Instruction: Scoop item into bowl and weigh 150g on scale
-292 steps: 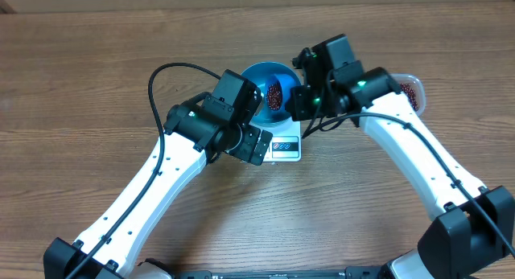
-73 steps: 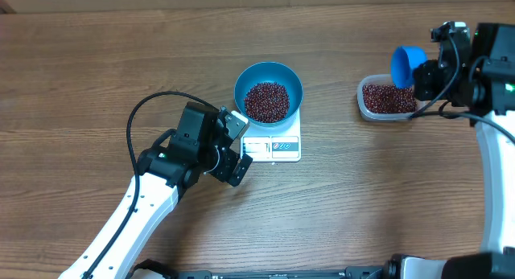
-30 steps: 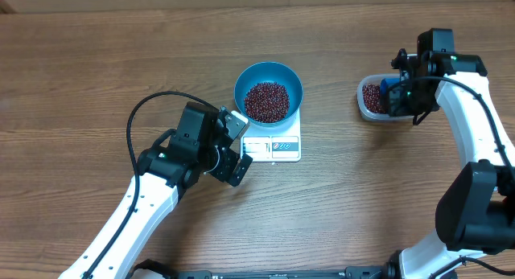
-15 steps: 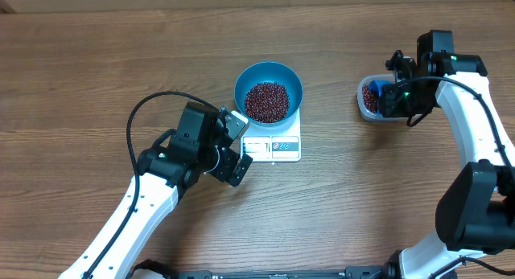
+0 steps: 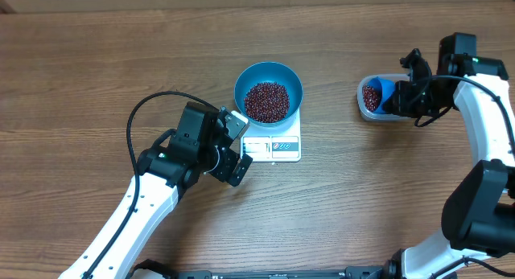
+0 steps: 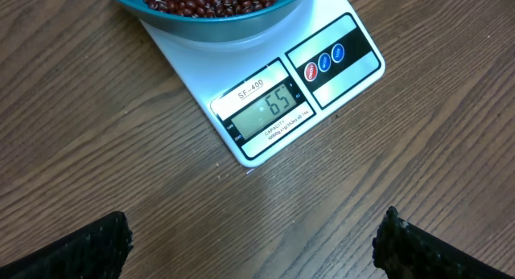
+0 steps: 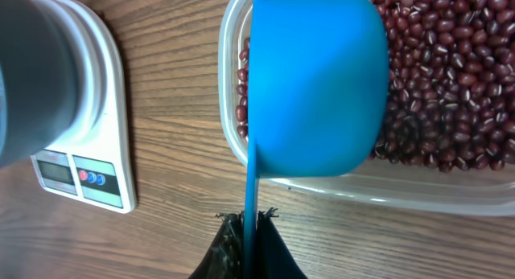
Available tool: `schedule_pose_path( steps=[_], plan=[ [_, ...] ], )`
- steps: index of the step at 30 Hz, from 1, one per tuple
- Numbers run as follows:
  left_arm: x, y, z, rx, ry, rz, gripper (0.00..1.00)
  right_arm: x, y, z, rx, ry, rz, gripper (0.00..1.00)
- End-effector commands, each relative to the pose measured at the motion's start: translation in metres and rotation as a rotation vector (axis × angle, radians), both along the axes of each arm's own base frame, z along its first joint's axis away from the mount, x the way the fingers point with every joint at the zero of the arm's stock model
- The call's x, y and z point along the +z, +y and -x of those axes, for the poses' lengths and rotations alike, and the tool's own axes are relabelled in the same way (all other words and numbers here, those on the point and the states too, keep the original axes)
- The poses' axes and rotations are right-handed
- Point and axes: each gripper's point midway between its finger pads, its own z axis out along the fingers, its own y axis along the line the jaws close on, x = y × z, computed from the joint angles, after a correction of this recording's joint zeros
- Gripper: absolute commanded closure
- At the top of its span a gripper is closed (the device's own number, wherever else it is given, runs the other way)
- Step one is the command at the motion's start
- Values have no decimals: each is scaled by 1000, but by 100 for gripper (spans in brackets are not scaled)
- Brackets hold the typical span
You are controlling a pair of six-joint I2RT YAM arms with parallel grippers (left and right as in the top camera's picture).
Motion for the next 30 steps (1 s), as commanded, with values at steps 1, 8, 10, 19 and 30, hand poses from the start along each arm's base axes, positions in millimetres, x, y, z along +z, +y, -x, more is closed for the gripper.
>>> schedule_pose_path(
  steps=[1, 8, 10, 19, 30],
  plan=[
    [9, 0, -7, 20, -24, 9, 0, 9, 1, -4, -13, -25, -94, 96],
    [9, 0, -7, 20, -24, 9, 0, 16, -16, 0, -83, -26, -183, 96],
    [9, 0, -7, 20, -24, 9, 0, 18, -21, 1, -103, -33, -209, 96],
    [9, 0, -7, 20, -24, 9, 0, 30, -38, -2, -171, -79, -304, 96],
    [9, 0, -7, 20, -24, 9, 0, 62, -33, -5, -185, -164, -540, 96]
  ],
)
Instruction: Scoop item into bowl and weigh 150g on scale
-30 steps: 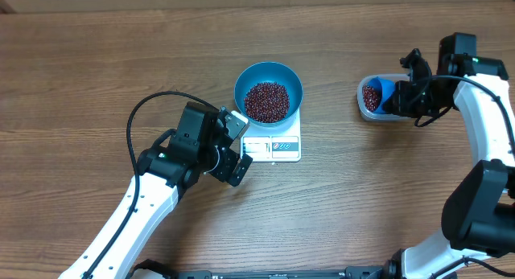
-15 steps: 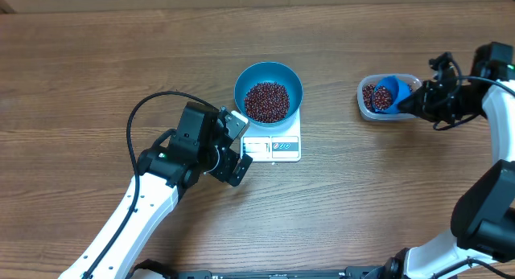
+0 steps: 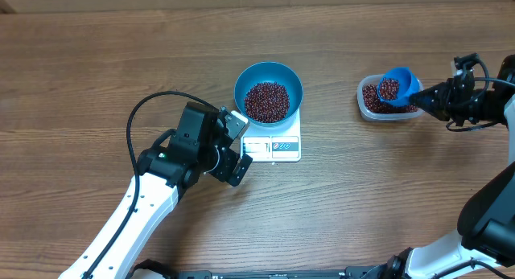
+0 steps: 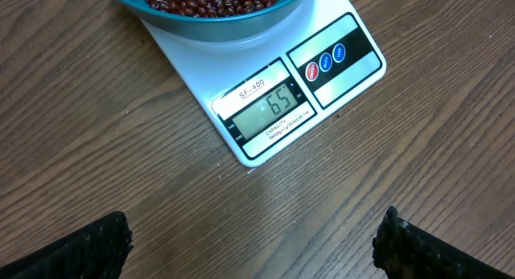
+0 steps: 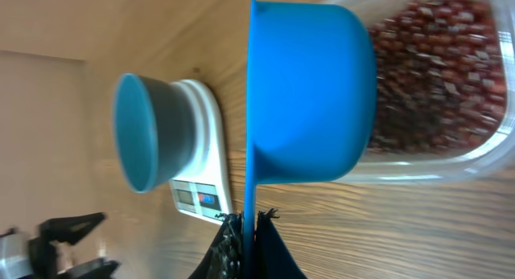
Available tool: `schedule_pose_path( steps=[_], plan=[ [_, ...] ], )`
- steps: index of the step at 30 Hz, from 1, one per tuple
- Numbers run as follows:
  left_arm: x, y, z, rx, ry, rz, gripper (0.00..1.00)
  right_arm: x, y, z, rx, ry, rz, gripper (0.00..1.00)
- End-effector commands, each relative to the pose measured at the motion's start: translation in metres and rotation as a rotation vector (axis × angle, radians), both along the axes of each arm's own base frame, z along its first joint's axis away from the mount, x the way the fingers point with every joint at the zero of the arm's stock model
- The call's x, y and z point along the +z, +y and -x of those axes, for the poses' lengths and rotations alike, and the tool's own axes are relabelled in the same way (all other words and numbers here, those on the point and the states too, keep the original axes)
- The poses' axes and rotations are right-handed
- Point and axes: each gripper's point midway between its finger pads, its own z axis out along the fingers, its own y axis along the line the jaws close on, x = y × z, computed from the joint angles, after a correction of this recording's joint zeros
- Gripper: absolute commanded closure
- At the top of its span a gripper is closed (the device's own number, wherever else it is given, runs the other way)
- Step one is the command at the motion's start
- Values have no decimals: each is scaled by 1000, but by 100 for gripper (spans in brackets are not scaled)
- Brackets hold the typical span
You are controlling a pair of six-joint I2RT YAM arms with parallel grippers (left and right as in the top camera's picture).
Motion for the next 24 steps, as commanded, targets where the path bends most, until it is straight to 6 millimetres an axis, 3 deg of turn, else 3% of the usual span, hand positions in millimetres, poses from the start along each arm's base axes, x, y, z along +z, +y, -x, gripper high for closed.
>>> schedule_pose_path(
  steps=[1, 9, 18, 24],
  plan=[
    [10, -1, -7, 18, -23, 12, 0, 23, 12, -9, 20, -90, -125, 96],
    [10, -1, -7, 18, -23, 12, 1, 56, 37, -13, 69, -184, -309, 96],
    [10, -1, -7, 18, -23, 12, 1, 80, 91, -6, 211, -231, -282, 96],
    [10, -1, -7, 18, -23, 12, 0, 84, 133, -7, 254, -197, -163, 96]
  ],
)
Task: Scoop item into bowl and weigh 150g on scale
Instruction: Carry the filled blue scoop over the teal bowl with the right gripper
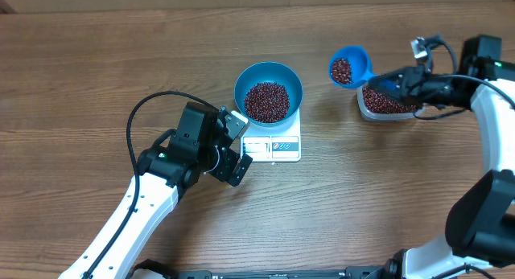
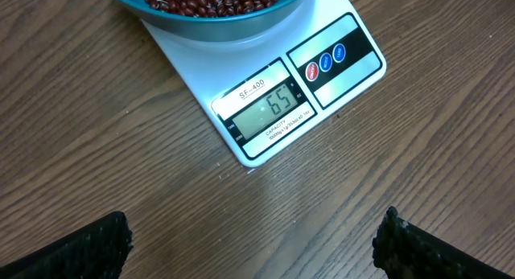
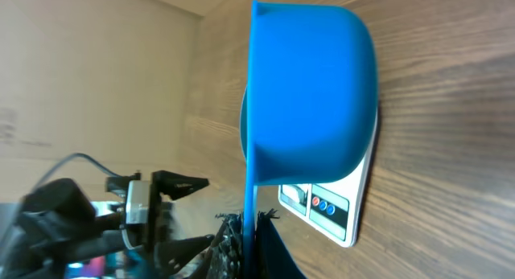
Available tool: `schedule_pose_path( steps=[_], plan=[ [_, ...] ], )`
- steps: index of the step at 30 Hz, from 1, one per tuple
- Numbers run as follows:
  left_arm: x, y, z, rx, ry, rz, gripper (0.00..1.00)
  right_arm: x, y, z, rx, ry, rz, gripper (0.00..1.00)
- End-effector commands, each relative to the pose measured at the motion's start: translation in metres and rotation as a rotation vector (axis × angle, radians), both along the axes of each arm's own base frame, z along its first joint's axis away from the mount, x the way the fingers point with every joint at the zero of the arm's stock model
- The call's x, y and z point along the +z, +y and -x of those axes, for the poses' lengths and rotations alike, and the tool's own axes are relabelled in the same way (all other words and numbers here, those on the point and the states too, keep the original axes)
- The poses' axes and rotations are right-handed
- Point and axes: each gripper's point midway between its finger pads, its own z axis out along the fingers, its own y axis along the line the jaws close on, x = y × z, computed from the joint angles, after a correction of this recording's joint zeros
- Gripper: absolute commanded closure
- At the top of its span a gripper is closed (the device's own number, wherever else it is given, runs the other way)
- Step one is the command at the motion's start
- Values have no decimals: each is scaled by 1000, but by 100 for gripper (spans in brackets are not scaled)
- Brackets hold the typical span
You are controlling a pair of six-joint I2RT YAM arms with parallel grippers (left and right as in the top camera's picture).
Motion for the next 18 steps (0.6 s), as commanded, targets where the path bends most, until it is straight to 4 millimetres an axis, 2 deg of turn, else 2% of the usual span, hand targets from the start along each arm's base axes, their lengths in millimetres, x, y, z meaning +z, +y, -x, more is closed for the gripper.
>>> schedule_pose_path(
  steps=[1, 9, 14, 18],
  plan=[
    [10, -1, -7, 18, -23, 12, 0, 23, 27, 2, 3, -31, 82, 96],
    [10, -1, -7, 18, -23, 12, 0, 3, 88, 4, 40, -51, 346, 96],
    [10, -1, -7, 18, -23, 12, 0, -2, 111, 3, 54, -107, 450, 96],
    [10, -1, -7, 18, -23, 12, 0, 6, 127, -2, 48, -222, 609, 96]
  ],
)
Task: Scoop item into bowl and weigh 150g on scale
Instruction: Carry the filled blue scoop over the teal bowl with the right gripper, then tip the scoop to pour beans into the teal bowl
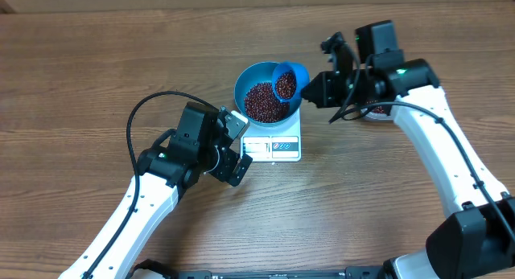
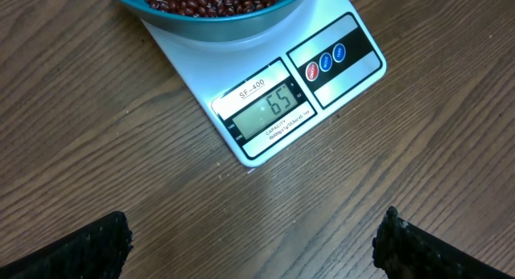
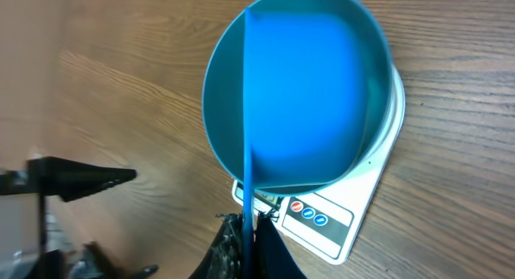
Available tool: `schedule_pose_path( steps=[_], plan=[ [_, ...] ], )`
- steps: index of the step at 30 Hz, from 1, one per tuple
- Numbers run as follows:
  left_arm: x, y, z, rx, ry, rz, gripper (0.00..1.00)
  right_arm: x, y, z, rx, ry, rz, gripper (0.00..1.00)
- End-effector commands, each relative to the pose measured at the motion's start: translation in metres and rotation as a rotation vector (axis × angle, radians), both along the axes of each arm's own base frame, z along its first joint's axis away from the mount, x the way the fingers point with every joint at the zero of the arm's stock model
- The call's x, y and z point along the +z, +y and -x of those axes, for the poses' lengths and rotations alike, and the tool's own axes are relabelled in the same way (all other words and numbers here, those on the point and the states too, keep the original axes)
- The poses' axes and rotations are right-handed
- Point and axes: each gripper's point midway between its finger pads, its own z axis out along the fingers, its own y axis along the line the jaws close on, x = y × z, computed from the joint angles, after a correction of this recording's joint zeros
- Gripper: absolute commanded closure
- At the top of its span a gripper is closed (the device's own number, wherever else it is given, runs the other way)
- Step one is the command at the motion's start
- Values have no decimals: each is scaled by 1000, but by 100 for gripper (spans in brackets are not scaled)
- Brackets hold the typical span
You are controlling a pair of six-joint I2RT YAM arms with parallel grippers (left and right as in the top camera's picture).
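Observation:
A blue bowl point(image 1: 253, 76) holding red beans point(image 1: 263, 101) stands on the white scale point(image 1: 273, 147), whose display point(image 2: 264, 108) reads 65. My right gripper point(image 3: 247, 221) is shut on the handle of a blue scoop point(image 1: 288, 80), which hangs full of beans over the bowl's right rim. In the right wrist view the scoop point(image 3: 310, 94) hides most of the bowl point(image 3: 216, 78). My left gripper point(image 2: 251, 240) is open, low over the bare table just in front of the scale point(image 2: 241, 62).
The clear tub of beans point(image 1: 376, 112) sits right of the scale, mostly hidden behind my right arm. A black cable loops over the table left of my left arm.
My right gripper has carried the filled scoop leftward from between tub and scale to over the bowl's right rim. The left gripper and the reading of 65 are unchanged.
The scoop was first tipped into the tub of beans. Then it was lifted over the tub, full. Then it hung between tub and scale, and now sits over the bowl. The left gripper stayed open by the scale; the display stayed at 65.

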Motion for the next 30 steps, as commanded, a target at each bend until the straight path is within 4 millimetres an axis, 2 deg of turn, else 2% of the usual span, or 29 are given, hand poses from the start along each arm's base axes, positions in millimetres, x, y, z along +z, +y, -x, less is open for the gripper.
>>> schedule_pose_path(
  steps=[1, 6, 8, 14, 20, 30],
  plan=[
    [10, -1, -7, 18, -23, 12, 0, 31, 1, -15, -46, -189, 171, 96],
    [10, -1, -7, 18, -22, 12, 0, 31, 11, -14, -46, -307, 370, 96],
    [10, -1, -7, 18, -22, 12, 0, 34, 27, -9, 6, -369, 427, 96],
    [10, -1, -7, 18, -22, 12, 0, 45, 32, -7, -53, -501, 615, 96],
    [10, -1, -7, 18, -22, 12, 1, 55, 34, -8, -74, -575, 688, 96],
    [10, -1, -7, 18, -23, 12, 1, 59, 42, -7, -51, -611, 694, 96]
  ],
)
